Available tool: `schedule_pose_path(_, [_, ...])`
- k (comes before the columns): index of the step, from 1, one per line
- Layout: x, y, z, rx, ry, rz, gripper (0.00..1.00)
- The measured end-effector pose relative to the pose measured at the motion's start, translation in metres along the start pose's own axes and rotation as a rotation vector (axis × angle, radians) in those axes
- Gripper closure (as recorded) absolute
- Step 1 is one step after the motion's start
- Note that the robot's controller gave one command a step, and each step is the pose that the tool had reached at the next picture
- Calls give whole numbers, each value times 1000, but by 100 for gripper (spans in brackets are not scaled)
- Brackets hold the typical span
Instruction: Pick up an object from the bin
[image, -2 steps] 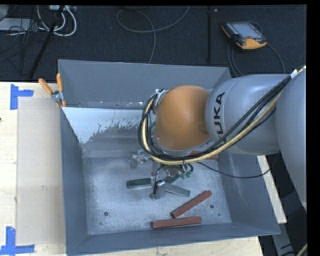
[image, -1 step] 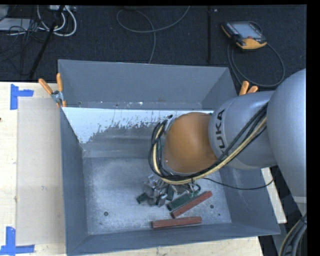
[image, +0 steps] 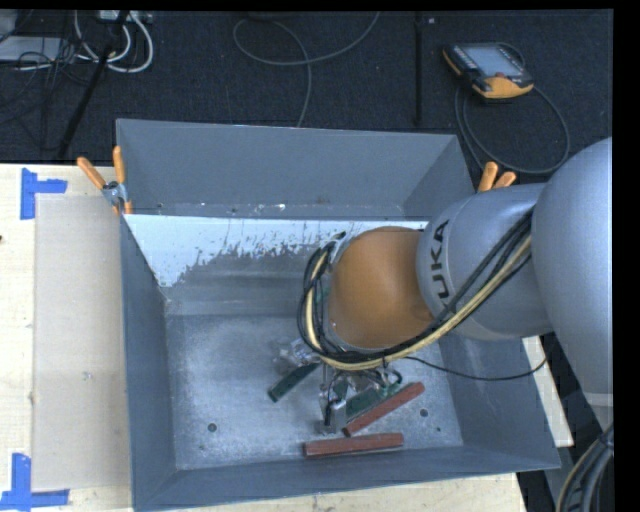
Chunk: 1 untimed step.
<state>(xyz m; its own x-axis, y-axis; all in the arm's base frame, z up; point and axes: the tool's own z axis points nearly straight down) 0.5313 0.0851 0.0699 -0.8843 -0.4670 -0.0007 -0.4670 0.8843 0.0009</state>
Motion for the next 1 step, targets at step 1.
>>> schedule_pose_path(1, [0,0,0,0,0,0,0])
